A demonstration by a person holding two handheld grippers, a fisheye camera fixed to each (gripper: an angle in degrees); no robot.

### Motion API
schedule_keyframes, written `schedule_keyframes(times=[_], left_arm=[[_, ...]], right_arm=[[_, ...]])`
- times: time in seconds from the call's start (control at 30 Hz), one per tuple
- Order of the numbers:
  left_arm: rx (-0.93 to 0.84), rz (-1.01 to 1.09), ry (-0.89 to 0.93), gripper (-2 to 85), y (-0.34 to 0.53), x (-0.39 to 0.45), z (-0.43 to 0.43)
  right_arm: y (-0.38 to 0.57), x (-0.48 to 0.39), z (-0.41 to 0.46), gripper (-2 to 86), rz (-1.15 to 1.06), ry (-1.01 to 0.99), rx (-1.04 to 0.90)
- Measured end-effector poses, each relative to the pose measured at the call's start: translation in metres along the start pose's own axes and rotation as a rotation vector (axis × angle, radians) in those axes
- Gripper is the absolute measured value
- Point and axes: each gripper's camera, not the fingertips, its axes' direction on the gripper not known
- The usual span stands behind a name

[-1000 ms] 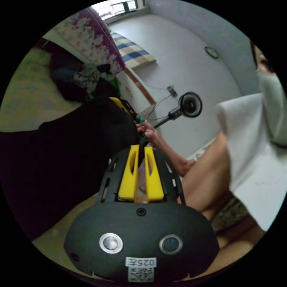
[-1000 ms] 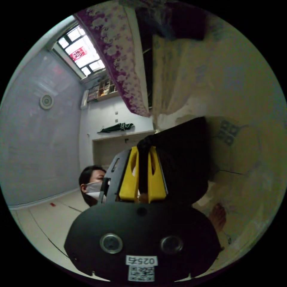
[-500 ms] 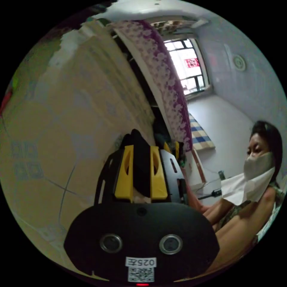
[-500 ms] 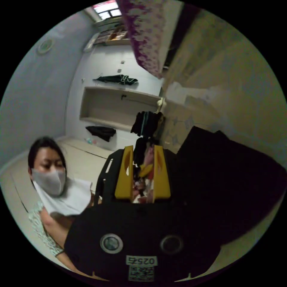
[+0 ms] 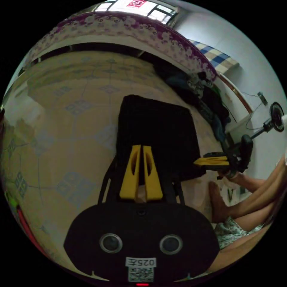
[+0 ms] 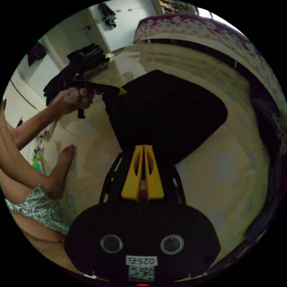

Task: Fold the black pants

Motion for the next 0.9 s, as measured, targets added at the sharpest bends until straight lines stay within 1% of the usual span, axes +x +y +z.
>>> schedule_keyframes(times=[0.03,0.1,0.13,0.2,0.27,0.3,0.33,0.37,0.4,0.43,0.47,0.5,0.53,0.57,0.63,0.7,0.8,0.87,0.9], left_arm=[[0.005,-0.030,-0.029,-0.1,-0.001,-0.002,-0.012],[0.035,-0.077,-0.068,0.8,-0.002,-0.007,-0.034],[0.064,-0.115,-0.073,3.4,-0.003,-0.014,-0.050],[0.038,-0.179,0.017,9.2,-0.007,-0.033,-0.063],[-0.038,-0.237,0.227,13.9,-0.015,-0.064,-0.059],[-0.065,-0.248,0.258,14.5,-0.017,-0.071,-0.056],[-0.125,-0.262,0.310,15.6,-0.023,-0.083,-0.049],[-0.211,-0.273,0.345,14.9,-0.029,-0.092,-0.038],[-0.235,-0.271,0.362,14.5,-0.032,-0.095,-0.035],[-0.270,-0.259,0.440,13.7,-0.039,-0.098,-0.028],[-0.331,-0.238,0.476,12.6,-0.046,-0.095,-0.020],[-0.358,-0.217,0.461,11.8,-0.050,-0.093,-0.017],[-0.399,-0.141,0.413,10.4,-0.057,-0.086,-0.015],[-0.429,-0.137,0.409,9.2,-0.061,-0.086,-0.015],[-0.432,-0.184,0.406,8.1,-0.059,-0.090,-0.017],[-0.394,-0.244,0.406,7.5,-0.047,-0.094,-0.023],[-0.260,-0.343,0.403,6.7,-0.011,-0.096,-0.037],[-0.132,-0.473,0.378,6.4,0.029,-0.101,-0.053],[-0.097,-0.501,0.369,6.4,0.039,-0.103,-0.058]], right_arm=[[-0.004,0.002,0.004,-0.7,-0.020,0.021,-0.012],[-0.004,0.016,-0.002,-0.4,0.016,0.043,0.072],[-0.001,0.035,-0.009,-0.1,0.088,0.022,0.153],[0.004,0.079,-0.005,1.3,0.270,-0.076,0.198],[0.024,0.150,0.032,9.5,0.547,-0.332,0.156],[0.031,0.165,0.048,11.3,0.598,-0.408,0.136],[0.046,0.191,0.083,14.4,0.704,-0.537,0.067],[0.062,0.208,0.120,17.0,0.798,-0.666,0.016],[0.068,0.214,0.138,16.8,0.828,-0.725,0.002],[0.075,0.221,0.168,16.4,0.857,-0.827,0.029],[0.078,0.226,0.195,15.0,0.905,-0.903,0.073],[0.077,0.227,0.210,14.3,0.919,-0.936,0.091],[0.070,0.230,0.235,10.6,0.929,-0.943,0.103],[0.060,0.231,0.250,8.6,0.921,-0.861,0.102],[0.045,0.237,0.269,8.1,0.870,-0.783,0.072],[0.041,0.251,0.291,7.8,0.866,-0.797,0.054],[0.014,0.269,0.328,7.4,0.790,-0.773,-0.052],[-0.035,0.266,0.357,6.6,0.663,-0.687,-0.182],[-0.051,0.262,0.365,6.4,0.616,-0.666,-0.215]])
